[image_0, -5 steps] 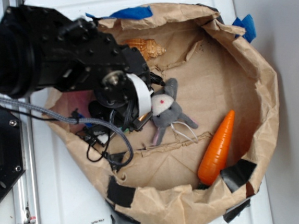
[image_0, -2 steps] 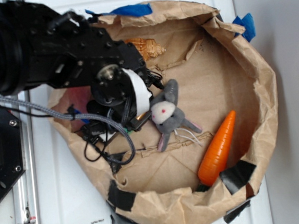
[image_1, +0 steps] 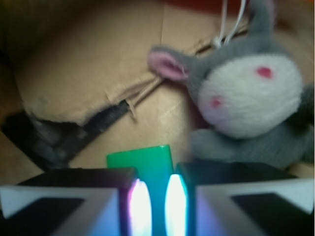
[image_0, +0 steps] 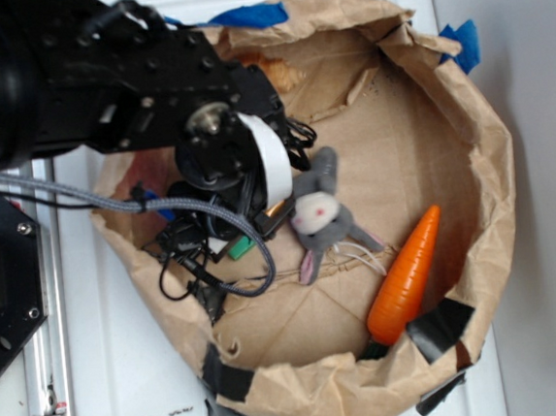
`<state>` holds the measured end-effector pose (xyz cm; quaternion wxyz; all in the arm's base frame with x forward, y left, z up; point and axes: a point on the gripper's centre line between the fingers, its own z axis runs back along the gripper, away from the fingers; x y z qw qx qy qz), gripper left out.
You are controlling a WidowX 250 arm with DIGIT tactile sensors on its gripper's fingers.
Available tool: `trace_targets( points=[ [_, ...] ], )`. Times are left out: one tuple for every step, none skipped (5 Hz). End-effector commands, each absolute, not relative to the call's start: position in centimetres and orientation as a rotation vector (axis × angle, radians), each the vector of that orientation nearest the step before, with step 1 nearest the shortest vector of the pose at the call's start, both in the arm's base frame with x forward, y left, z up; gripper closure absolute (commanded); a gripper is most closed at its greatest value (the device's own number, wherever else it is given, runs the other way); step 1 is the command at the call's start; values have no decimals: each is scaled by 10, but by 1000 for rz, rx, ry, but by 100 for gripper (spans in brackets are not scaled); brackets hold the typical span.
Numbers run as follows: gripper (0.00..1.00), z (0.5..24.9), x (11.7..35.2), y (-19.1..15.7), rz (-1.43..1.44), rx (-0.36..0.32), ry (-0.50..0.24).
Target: Grab the green block.
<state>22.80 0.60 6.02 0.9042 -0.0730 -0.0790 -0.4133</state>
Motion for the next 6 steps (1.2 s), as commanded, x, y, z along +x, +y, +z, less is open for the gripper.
trace_targets(
  points=[
    [100, 138, 234, 35, -350, -131, -219],
    [100, 159, 233, 37, -194, -109, -195],
    [100, 171, 236, 36, -90, -116, -194],
    [100, 177, 238, 34, -82, -110, -200],
    [0, 170, 237, 31, -152, -90, -181],
    [0, 157, 237, 27, -315, -86, -178]
  ],
)
